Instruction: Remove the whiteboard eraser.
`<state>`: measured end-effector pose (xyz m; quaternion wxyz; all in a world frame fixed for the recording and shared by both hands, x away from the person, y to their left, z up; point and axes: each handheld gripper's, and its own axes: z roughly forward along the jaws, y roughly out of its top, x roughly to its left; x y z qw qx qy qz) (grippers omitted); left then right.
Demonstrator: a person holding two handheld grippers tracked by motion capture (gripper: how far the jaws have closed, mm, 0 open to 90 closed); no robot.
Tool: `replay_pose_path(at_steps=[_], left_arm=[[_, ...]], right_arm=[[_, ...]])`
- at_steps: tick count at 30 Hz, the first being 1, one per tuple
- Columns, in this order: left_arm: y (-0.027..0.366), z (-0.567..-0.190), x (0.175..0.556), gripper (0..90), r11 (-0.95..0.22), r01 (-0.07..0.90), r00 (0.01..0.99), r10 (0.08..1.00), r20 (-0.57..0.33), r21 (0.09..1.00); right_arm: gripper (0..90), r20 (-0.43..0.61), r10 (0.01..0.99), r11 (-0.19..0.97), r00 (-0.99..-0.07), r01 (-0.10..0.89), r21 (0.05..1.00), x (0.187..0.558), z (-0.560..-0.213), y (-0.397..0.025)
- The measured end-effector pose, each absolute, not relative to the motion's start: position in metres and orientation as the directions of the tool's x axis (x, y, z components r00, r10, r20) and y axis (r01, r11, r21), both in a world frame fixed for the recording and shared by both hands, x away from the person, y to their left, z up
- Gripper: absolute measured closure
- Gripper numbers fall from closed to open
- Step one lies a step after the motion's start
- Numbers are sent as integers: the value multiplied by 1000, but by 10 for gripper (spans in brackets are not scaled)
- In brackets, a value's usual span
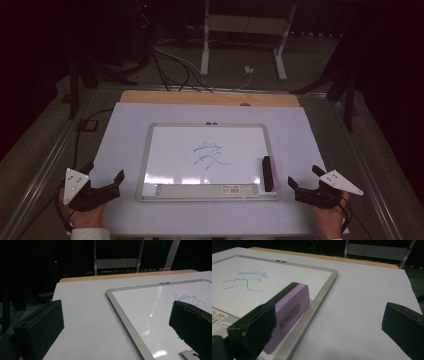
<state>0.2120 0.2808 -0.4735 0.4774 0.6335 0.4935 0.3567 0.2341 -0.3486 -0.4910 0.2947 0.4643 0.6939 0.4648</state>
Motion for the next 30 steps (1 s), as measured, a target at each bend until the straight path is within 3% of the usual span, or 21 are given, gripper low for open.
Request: replay_pose_path(at_steps=[30], left_arm=[[276, -481, 215, 5, -98, 314, 235, 972, 22, 944]], right_arm=[[0, 93, 907, 95, -410, 414, 905, 257, -463, -337]])
